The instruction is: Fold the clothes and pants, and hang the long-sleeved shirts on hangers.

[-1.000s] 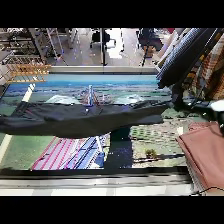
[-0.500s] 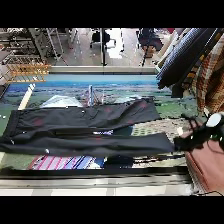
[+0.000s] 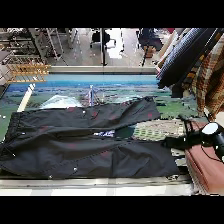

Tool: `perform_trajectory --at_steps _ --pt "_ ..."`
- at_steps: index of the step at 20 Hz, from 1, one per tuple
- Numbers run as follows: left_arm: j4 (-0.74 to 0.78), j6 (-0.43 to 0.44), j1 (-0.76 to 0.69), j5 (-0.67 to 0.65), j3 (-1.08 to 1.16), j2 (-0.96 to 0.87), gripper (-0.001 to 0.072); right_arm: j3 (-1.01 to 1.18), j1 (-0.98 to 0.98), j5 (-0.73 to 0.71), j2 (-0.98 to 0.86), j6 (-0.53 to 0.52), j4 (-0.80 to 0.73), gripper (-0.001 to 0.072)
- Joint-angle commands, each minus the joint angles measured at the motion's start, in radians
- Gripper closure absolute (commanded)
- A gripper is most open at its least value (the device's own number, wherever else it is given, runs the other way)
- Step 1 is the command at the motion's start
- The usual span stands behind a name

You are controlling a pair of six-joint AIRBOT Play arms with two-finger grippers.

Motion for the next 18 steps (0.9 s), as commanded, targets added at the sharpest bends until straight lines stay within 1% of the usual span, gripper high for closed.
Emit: perform_trajectory --at_steps 1,2,3,4,6,7,8,12,16,17,18 --pt "0.001 -0.192 -0.002 -0.078 0.089 -0.006 0.001 0.072 0.0 -0.435 -0.07 0.057 0.265 0.0154" --pt "-0.029 -0.239 0.0 -0.088 0.126 -0.006 0.0012 0.085 0.0 -0.509 -0.137 0.06 0.312 0.0199" --pt "-0.071 -0.264 0.0 -0.089 0.159 -0.006 0.0012 0.1 0.0 -0.558 -0.207 0.06 0.341 0.0217" --pt "-0.113 -0.264 0.0 -0.088 0.178 -0.006 0.0012 0.121 0.0 -0.6 -0.284 0.061 0.351 0.024" --pt "-0.19 -0.265 0.0 -0.08 0.183 -0.007 0.0013 0.182 0.0 -0.646 -0.419 0.083 0.354 0.0246" --pt "-0.209 -0.264 0.0 -0.063 0.183 -0.008 0.0013 0.219 0.0 -0.649 -0.475 0.089 0.354 0.0252" --pt "-0.222 -0.264 0.0 -0.045 0.183 -0.008 0.0013 0.261 0.001 -0.648 -0.527 0.09 0.356 0.0281" --pt "-0.25 -0.264 -0.002 0.034 0.183 -0.007 0.0014 0.404 0.026 -0.645 -0.662 0.115 0.346 0.0281" --pt "-0.25 -0.264 -0.002 0.102 0.182 -0.007 0.0014 0.492 0.07 -0.623 -0.732 0.157 0.311 0.0283" --pt "-0.25 -0.264 -0.002 0.108 0.181 -0.007 0.0014 0.502 0.08 -0.605 -0.738 0.174 0.269 0.0312" --pt "-0.25 -0.264 -0.002 0.115 0.18 -0.008 0.0014 0.505 0.087 -0.581 -0.739 0.177 0.23 0.0433"
